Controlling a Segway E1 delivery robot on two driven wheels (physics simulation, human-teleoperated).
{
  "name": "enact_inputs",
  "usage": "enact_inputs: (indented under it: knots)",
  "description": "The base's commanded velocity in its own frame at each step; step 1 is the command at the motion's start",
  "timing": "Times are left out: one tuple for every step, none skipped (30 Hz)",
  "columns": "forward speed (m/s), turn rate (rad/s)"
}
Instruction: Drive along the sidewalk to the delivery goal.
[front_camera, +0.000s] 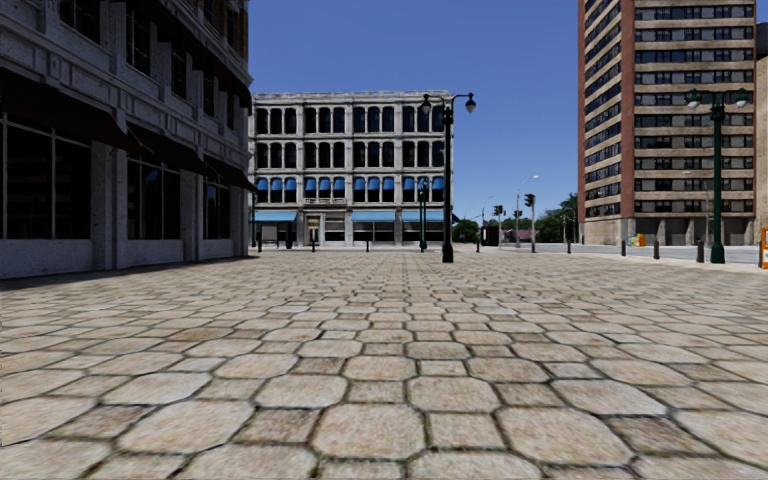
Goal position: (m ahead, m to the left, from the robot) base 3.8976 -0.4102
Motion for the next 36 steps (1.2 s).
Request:
enact_inputs:
  knots:
    - [2.0, 0.0]
    - [2.0, 0.0]
    - [2.0, 0.0]
    - [2.0, 0.0]
    - [2.0, 0.0]
    - [2.0, 0.0]
    - [2.0, 0.0]
    - [2.0, 0.0]
    - [2.0, 0.0]
    - [2.0, 0.0]
    - [2.0, 0.0]
    - [2.0, 0.0]
    - [2.0, 0.0]
    - [2.0, -0.05]
    - [2.0, -0.05]
    - [2.0, -0.12]
    - [2.0, -0.18]
    - [2.0, -0.23]
    - [2.0, -0.25]
    - [2.0, -0.25]
    - [2.0, -0.25]
    - [2.0, -0.25]
    - [2.0, -0.25]
    - [2.0, -0.25]
    - [2.0, -0.25]
    - [2.0, -0.25]
    - [2.0, -0.25]
    - [2.0, -0.25]
    - [2.0, -0.25]
    - [2.0, -0.25]
    - [2.0, -0.25]
    - [2.0, -0.25]
    - [2.0, -0.25]
    - [2.0, -0.25]
    - [2.0, -0.25]
    - [2.0, -0.25]
